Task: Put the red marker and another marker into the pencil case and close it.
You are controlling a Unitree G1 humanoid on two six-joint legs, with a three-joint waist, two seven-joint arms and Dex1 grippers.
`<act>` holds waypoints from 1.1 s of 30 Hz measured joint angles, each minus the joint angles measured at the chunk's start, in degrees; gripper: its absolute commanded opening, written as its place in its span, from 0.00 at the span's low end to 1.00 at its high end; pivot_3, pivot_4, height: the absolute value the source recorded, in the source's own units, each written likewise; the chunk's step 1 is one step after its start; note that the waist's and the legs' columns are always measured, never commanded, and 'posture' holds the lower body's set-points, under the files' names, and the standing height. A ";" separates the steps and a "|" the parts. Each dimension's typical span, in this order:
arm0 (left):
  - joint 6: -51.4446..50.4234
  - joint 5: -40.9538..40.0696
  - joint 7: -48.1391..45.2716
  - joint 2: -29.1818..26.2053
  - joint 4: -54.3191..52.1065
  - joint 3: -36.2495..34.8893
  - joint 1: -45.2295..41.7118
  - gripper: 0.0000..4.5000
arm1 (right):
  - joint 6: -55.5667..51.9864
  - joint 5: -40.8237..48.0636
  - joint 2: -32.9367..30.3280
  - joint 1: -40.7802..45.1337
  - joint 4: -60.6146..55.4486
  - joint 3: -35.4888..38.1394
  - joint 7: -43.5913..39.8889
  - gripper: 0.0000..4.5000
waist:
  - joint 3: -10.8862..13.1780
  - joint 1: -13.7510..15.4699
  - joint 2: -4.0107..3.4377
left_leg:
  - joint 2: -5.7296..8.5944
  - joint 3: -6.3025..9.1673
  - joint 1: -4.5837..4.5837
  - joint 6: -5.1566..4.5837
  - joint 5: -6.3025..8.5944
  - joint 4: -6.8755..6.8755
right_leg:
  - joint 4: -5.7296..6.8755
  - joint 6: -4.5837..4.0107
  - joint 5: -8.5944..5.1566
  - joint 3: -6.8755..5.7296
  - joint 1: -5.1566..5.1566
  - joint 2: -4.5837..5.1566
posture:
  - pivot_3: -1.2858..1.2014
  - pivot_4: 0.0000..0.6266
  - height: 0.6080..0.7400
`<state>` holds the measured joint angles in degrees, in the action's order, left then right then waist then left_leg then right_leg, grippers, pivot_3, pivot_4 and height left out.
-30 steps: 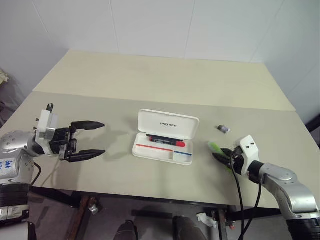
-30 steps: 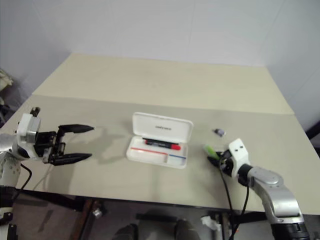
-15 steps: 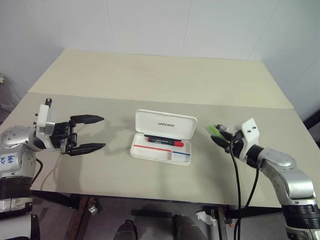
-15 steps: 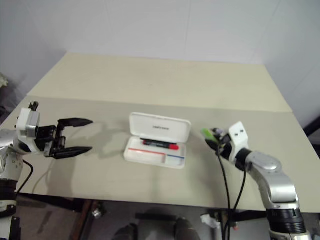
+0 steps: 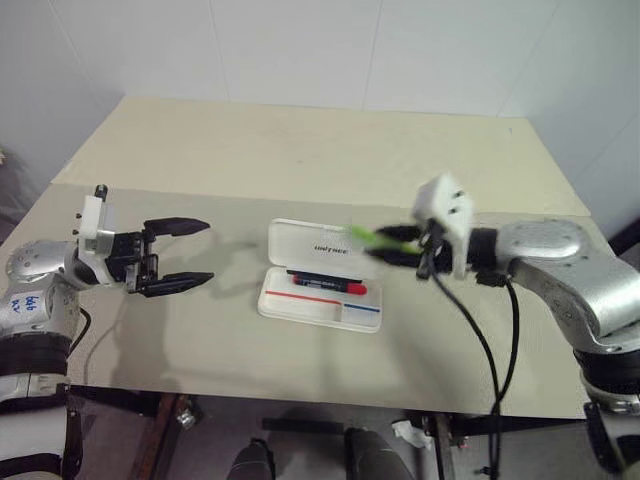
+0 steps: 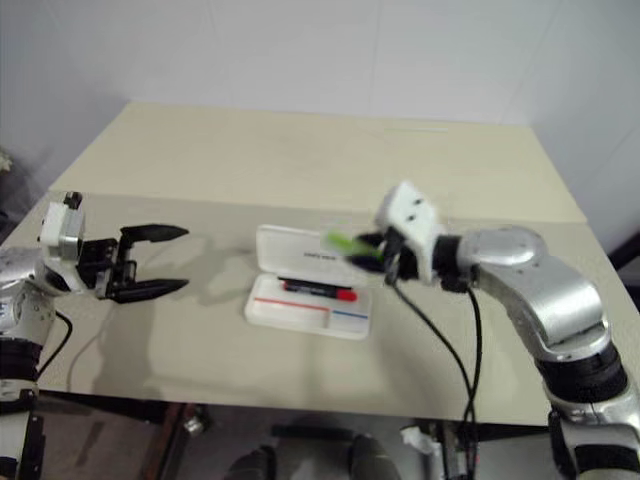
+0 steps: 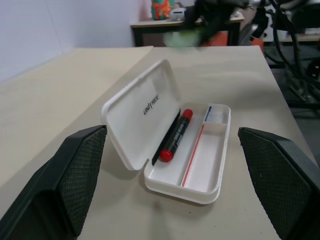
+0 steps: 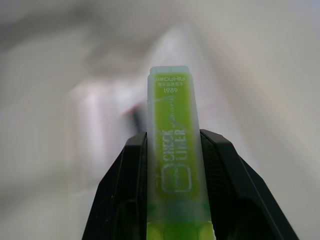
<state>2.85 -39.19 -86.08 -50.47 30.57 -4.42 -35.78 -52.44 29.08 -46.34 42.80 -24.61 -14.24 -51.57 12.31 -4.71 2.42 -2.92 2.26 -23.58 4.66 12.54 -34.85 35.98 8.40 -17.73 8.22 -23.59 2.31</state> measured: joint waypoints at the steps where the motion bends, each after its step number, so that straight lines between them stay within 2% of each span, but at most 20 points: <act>1: 0.47 -0.47 0.00 -0.64 0.79 1.40 -0.16 1.00 | -0.20 -0.17 0.17 0.39 0.14 -2.11 -1.00 0.25 | 0.01 -0.05 -0.01 | 0.00 0.00 -0.10 0.00 0.00 0.00 | 0.01 0.01 0.00 0.00 -0.10 0.00 | 0.52 0.24 1.00; 5: 0.79 -3.23 0.00 -2.59 2.05 6.94 -1.37 1.00 | -0.11 -0.94 4.62 4.26 0.68 -6.15 -2.87 0.25 | 0.01 -0.05 -0.03 | 0.00 0.03 -0.68 0.00 0.00 -0.18 | 0.28 0.06 0.01 -0.03 -0.66 -0.02 | 0.52 0.24 1.00; 11: 1.75 -4.67 0.00 -2.70 4.17 10.73 -2.28 1.00 | -0.06 -3.26 12.73 6.33 3.57 -10.78 -2.22 0.25 | 0.01 0.03 -0.02 | 0.01 0.04 -0.72 0.04 -0.03 -0.27 | 0.78 0.00 -0.09 -0.02 -0.88 -0.05 | 0.52 0.24 1.00; 20: 2.01 -6.83 0.00 -2.77 2.19 11.08 -0.67 1.00 | 1.28 -9.58 20.74 8.00 11.99 -15.45 0.70 0.25 | 0.00 -0.17 -0.01 | 0.01 0.09 -0.67 0.07 -0.13 -0.34 | 1.12 -0.03 -0.11 -0.02 -0.94 -0.11 | 0.52 0.24 1.00; 26: 2.01 -7.45 0.00 -2.93 1.11 10.39 0.81 1.00 | 3.84 -14.00 23.95 9.56 19.23 -16.25 1.30 0.25 | 0.00 -0.15 -0.01 | 0.01 0.10 -0.68 0.08 -0.13 -0.33 | 1.12 -0.03 -0.11 -0.02 -0.95 -0.11 | 0.52 0.24 1.00; 33: 1.99 -7.70 0.00 -3.62 -0.90 8.91 2.77 1.00 | 5.06 -15.91 25.31 9.95 20.70 -16.25 0.52 0.25 | 0.00 -0.20 -0.01 | 0.01 0.11 -0.67 0.08 -0.13 -0.32 | 1.14 -0.03 -0.11 -0.03 -0.95 -0.11 | 0.52 0.24 1.00</act>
<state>4.85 -46.89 -86.08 -54.09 29.68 4.49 -33.01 -47.39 13.17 -21.03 52.76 -3.91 -30.49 -51.04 12.32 -4.91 2.42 -2.91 2.37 -24.25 4.74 12.41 -35.17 37.12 8.37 -17.84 8.19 -24.55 2.20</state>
